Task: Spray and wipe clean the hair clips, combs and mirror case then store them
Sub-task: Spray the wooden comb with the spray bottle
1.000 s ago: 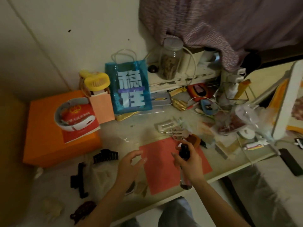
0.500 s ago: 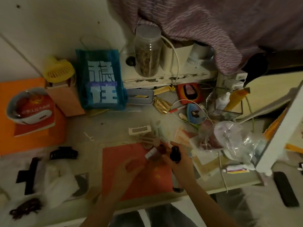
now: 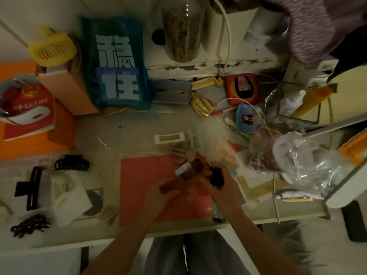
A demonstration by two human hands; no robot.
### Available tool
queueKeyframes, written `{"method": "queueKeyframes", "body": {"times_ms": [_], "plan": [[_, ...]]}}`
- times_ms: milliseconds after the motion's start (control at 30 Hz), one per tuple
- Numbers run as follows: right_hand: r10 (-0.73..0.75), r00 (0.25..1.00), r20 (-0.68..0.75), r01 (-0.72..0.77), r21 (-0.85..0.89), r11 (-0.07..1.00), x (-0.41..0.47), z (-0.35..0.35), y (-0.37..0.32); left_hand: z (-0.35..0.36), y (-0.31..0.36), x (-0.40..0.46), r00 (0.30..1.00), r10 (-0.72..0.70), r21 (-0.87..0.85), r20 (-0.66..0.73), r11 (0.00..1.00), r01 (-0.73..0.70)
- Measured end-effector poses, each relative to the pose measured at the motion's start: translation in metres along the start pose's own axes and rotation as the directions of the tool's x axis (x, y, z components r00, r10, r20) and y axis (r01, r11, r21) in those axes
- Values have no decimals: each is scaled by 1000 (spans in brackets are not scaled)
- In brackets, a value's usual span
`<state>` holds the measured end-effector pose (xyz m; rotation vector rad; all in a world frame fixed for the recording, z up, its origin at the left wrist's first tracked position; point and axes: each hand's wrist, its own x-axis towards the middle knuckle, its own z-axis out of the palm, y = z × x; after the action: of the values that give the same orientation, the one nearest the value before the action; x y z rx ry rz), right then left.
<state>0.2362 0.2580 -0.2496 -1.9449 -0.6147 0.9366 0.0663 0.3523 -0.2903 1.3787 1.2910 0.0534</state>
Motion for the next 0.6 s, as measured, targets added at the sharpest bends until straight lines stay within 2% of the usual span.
{"method": "queueKeyframes", "body": {"times_ms": [433, 600], "plan": [[-28, 998, -48, 26, -38, 999, -3, -6, 17, 18, -12, 12, 994, 66, 27, -86, 998, -64], [-56, 996, -62, 53, -53, 997, -5, -9, 19, 21, -14, 11, 994, 41, 2, -103, 999, -41]]}}
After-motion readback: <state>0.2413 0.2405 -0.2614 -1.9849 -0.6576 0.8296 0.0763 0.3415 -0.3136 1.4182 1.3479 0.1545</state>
